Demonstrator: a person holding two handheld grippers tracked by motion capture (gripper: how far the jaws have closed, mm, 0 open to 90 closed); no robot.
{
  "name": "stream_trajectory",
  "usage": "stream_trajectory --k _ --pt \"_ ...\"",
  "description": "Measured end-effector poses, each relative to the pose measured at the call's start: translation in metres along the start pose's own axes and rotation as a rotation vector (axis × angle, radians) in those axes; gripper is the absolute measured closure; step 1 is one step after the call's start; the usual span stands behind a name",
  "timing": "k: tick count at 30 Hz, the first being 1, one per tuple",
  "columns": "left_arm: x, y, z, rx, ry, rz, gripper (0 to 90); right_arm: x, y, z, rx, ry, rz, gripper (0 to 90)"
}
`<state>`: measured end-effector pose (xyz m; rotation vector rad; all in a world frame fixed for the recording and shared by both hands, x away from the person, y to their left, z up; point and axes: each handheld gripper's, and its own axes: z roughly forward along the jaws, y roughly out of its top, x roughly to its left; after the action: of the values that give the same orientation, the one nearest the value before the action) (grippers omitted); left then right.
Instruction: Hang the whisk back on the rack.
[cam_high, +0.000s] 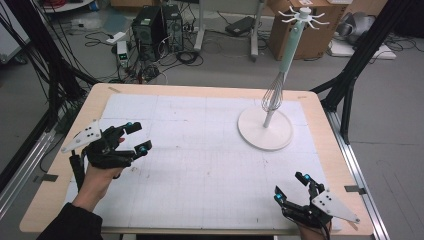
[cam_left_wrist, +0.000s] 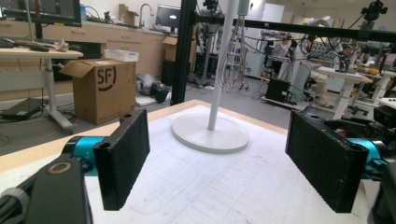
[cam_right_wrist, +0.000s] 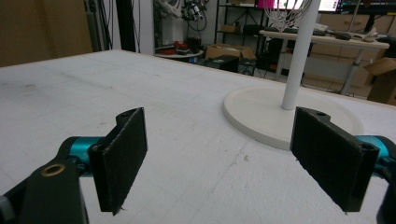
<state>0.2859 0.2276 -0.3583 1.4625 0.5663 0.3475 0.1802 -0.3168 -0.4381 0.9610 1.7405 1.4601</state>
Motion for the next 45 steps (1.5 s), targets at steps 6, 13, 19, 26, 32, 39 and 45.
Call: stream_trajectory --k 6,13,19,26,32,39,45 --pt "-0.005 -0.008 -0.006 -0.006 0.012 -0.002 21.5 0.001 0.000 0.001 -0.005 0.005 -0.011 17.9" --pt "-0.018 -0.031 -0.011 -0.004 0.030 0.016 21.3 0.002 0.001 0.000 -0.010 0.005 -0.003 17.9" --pt "-0.025 -0.046 -0.018 -0.024 0.053 0.023 20.6 0.003 0.001 0.001 -0.008 0.007 -0.001 17.9" --pt "-0.030 -0.058 -0.024 -0.044 0.064 0.009 19.9 0.005 0.002 0.003 -0.012 0.017 -0.002 17.9" --pt "-0.038 -0.065 -0.027 -0.058 0.084 0.023 19.3 0.007 0.005 0.002 -0.023 0.035 0.016 17.8" --pt "-0.046 -0.075 -0.029 -0.052 0.120 0.056 18.7 0.007 0.004 0.002 -0.011 0.039 0.020 17.4" --pt "-0.051 -0.086 -0.028 -0.052 0.125 0.076 18.5 0.004 0.003 0.003 -0.006 0.047 0.053 16.2"
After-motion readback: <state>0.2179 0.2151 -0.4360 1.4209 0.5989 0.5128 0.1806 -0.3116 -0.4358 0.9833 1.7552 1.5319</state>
